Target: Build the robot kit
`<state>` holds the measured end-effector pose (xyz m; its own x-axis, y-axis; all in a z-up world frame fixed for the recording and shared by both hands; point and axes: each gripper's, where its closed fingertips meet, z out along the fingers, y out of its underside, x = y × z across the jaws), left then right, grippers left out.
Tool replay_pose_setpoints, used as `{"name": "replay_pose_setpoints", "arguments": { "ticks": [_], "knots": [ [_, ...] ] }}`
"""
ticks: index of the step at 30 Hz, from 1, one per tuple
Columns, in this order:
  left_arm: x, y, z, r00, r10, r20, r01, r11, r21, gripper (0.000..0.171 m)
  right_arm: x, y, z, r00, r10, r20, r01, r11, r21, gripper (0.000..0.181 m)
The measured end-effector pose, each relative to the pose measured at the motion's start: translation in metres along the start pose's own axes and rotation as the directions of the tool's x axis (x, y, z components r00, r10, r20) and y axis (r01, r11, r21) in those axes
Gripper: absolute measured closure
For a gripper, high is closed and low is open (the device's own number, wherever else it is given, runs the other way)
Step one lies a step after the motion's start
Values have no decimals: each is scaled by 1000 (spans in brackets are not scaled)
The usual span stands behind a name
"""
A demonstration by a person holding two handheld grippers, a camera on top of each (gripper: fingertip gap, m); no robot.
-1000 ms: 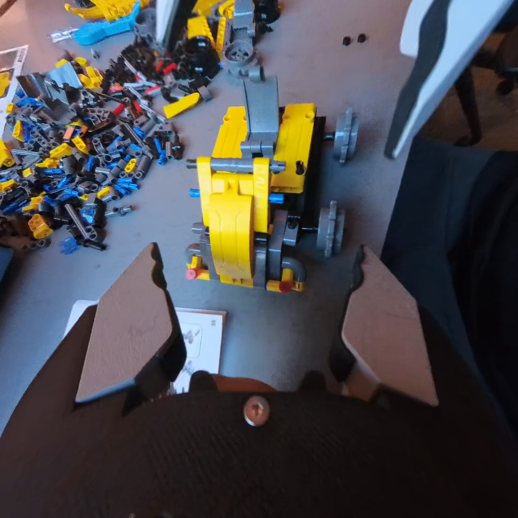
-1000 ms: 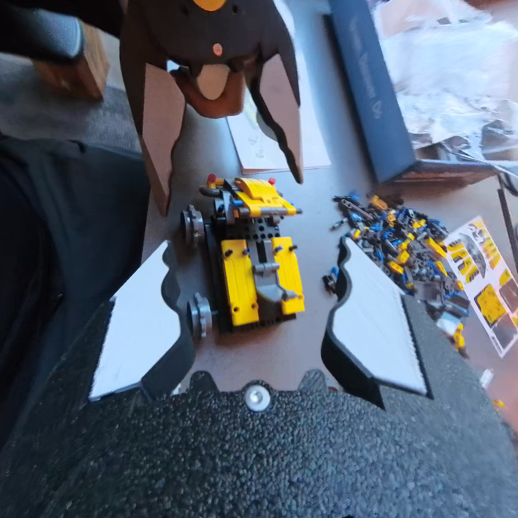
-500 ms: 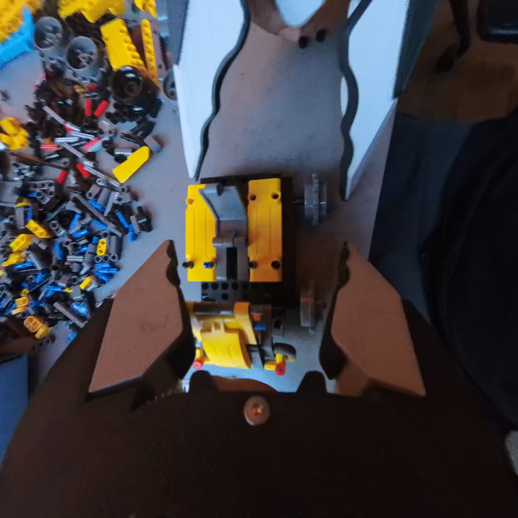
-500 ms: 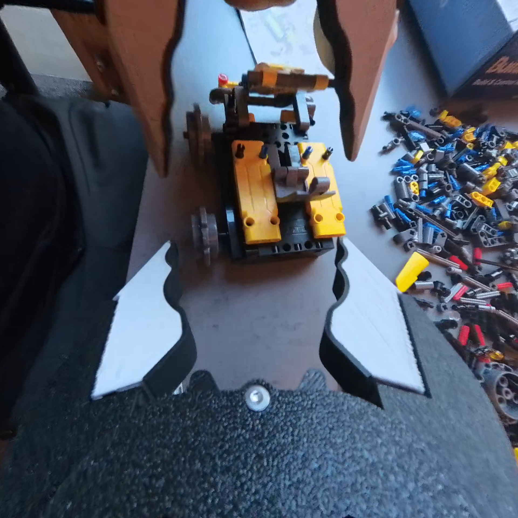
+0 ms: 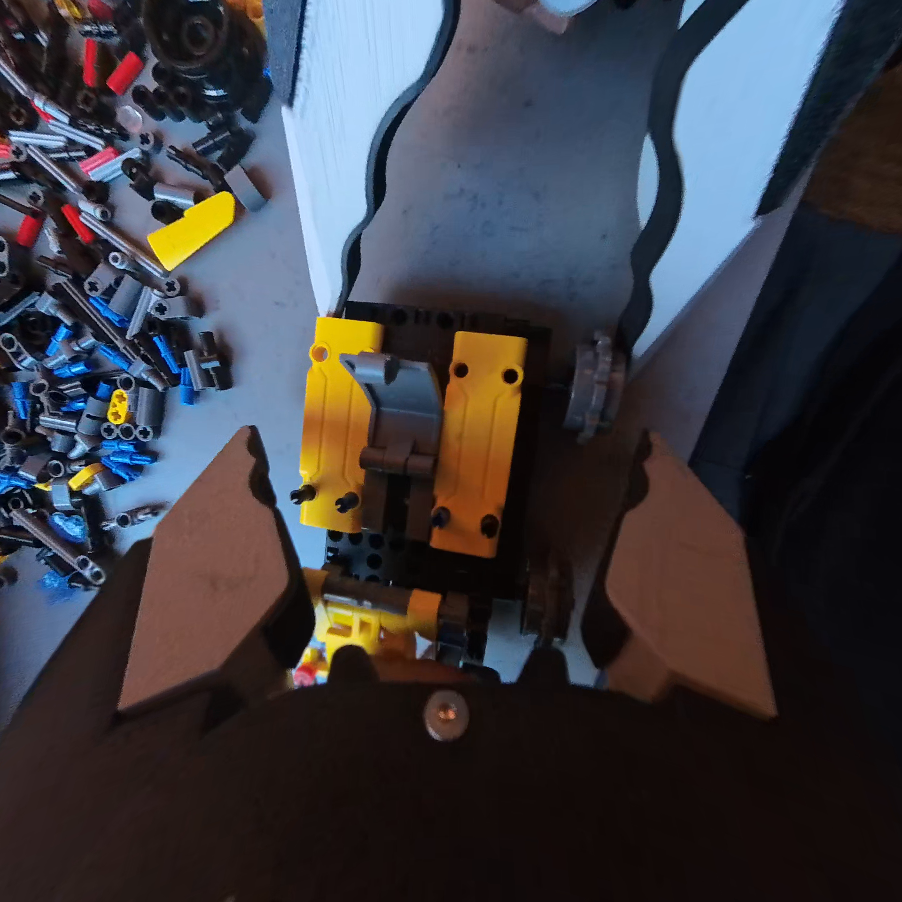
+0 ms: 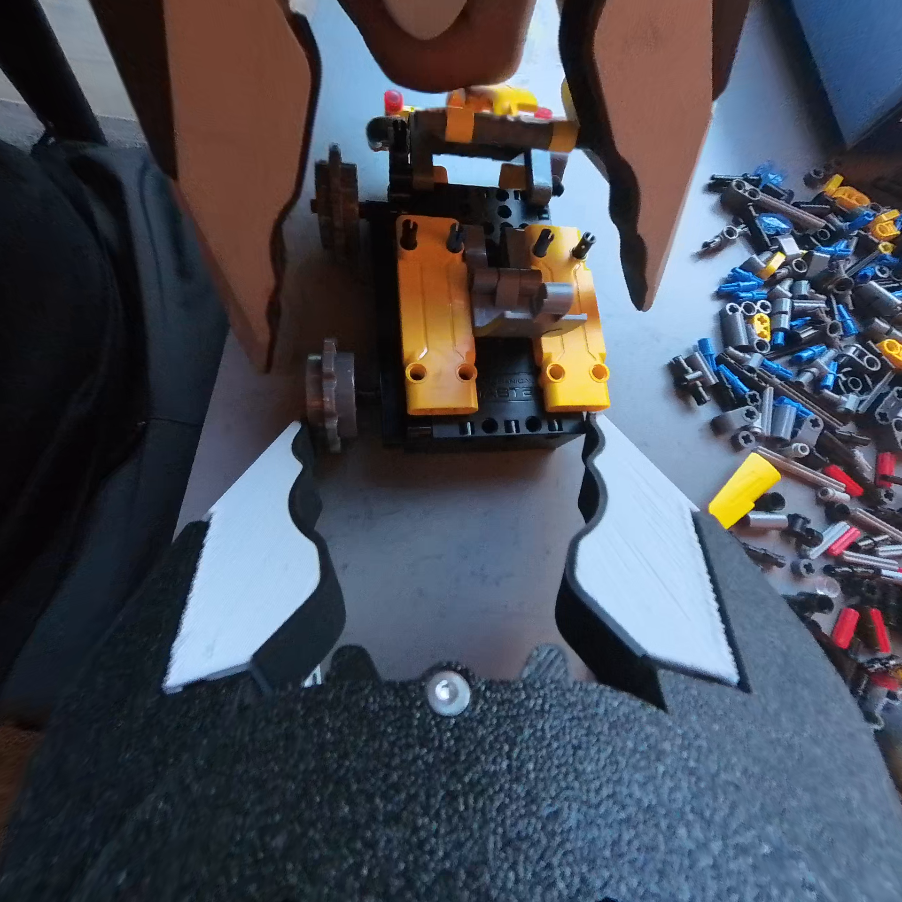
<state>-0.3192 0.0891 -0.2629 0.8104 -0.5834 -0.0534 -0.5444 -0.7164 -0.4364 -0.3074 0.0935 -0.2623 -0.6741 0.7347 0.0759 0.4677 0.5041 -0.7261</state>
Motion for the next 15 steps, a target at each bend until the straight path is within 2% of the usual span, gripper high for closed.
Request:
{"name": "replay_pose_setpoints", "arguments": {
  "ticks": [2, 3, 9, 15],
  "knots": [
    [-1, 0, -1, 1000, -2, 18, 2, 1000, -5, 33, 0, 0, 0, 1000, 2, 6, -2, 1000, 2, 73],
    [-5, 2, 0, 999, 12, 44, -11, 1000, -19, 41, 0, 0, 1, 1000, 2, 11, -2, 1000, 2, 73],
    [0, 4, 2, 999, 35, 2, -35, 999, -27, 53, 1, -4, 4, 999, -5, 33, 5, 1000, 8, 73],
    [-3, 8, 1, 998, 54, -15, -54, 998, -42, 53, 2, -6, 6, 999, -14, 34, 14, 1000, -6, 75]
  ]
}}
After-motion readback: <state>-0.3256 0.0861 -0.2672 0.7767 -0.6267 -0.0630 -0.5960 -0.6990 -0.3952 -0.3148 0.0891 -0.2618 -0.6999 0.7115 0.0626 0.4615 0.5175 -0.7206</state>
